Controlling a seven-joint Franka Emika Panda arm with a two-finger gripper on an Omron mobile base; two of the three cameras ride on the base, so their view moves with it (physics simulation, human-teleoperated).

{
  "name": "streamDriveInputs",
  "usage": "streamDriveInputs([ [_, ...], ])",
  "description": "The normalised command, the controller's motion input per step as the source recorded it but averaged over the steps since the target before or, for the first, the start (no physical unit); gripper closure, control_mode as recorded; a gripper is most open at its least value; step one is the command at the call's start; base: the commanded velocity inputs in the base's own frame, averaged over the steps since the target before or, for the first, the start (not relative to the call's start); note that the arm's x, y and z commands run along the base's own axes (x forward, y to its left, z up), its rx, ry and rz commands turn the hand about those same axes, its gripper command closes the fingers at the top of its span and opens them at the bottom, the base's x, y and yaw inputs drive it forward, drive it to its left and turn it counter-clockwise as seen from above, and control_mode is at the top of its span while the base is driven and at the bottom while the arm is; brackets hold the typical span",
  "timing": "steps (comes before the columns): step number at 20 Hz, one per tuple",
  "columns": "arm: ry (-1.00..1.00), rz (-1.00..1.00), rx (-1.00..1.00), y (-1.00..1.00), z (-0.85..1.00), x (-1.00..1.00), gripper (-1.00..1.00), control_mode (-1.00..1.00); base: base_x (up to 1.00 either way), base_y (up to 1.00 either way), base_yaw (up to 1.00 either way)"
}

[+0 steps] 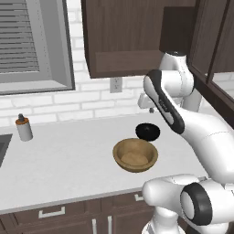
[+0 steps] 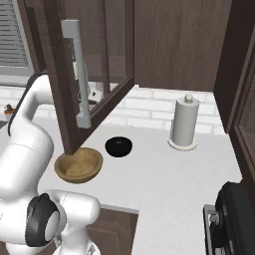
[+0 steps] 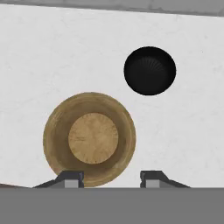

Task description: Pick up the bowls on the counter and stack them on top of one another in the open cabinet. Place the smaller bowl on top of the larger bowl.

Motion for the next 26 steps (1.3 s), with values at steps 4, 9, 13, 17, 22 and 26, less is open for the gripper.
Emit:
streamDriveInputs([
  [4, 0.03, 0.00, -0.05, 0.12, -0.13, -0.06, -1.00, -1.00, 0.00, 0.00, 0.00],
  [9, 0.21, -0.07, -0.01, -0.01, -0.74, 0.45, -1.00, -1.00, 0.00, 0.00, 0.00],
  [13, 0.12, -0.02, 0.03, -0.13, -1.00, 0.77, -1.00, -1.00, 0.00, 0.00, 0.00],
  [17, 0.00, -0.04, -0.02, 0.00, -0.69, 0.94, -1.00, -1.00, 0.00, 0.00, 0.00],
  [22, 0.03, -0.05, -0.11, 0.04, -0.56, 0.90, -1.00, -1.00, 0.00, 0.00, 0.00],
  [26, 0.03, -0.05, -0.15, 0.00, -0.70, 0.87, -1.00, -1.00, 0.00, 0.00, 0.00],
])
